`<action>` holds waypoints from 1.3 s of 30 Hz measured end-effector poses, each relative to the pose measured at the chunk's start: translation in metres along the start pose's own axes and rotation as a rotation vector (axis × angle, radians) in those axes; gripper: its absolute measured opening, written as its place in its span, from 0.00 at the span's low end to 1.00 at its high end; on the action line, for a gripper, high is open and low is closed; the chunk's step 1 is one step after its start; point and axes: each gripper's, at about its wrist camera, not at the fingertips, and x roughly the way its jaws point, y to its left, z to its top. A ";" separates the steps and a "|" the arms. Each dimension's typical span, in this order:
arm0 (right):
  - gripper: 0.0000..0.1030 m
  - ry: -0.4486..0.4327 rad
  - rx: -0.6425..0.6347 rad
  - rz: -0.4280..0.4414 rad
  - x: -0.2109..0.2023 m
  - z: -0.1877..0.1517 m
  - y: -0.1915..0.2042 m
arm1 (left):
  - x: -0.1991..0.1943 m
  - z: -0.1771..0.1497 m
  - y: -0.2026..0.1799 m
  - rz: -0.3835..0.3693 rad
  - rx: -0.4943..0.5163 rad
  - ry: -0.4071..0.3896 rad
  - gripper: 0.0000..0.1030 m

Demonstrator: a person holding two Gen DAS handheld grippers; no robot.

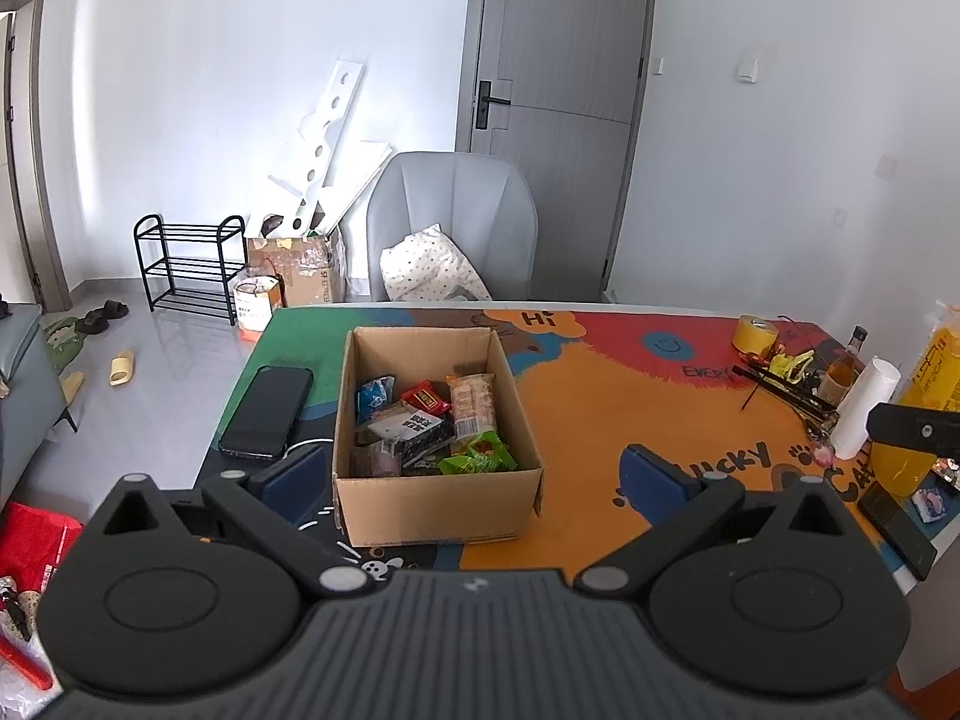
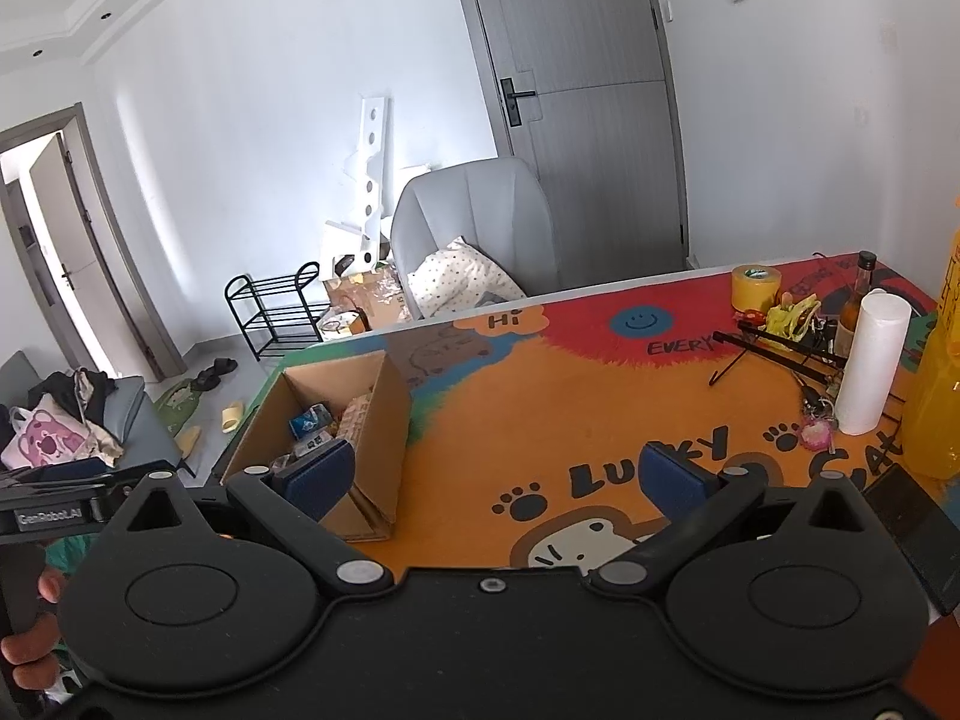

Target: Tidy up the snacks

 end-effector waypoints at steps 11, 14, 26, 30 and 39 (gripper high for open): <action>1.00 -0.008 -0.015 -0.030 -0.003 0.001 0.000 | -0.003 0.000 0.000 0.001 0.014 -0.008 1.00; 1.00 -0.009 -0.022 -0.037 -0.003 0.001 0.002 | -0.003 0.000 0.000 0.001 0.016 -0.008 1.00; 1.00 -0.011 -0.039 -0.062 -0.002 0.001 0.005 | -0.004 0.000 0.000 -0.001 0.018 -0.009 1.00; 1.00 -0.012 -0.041 -0.061 -0.002 0.001 0.005 | -0.004 0.000 -0.001 -0.004 0.021 -0.011 1.00; 1.00 -0.014 -0.044 -0.062 -0.002 0.003 0.005 | -0.004 0.000 -0.001 -0.004 0.022 -0.012 1.00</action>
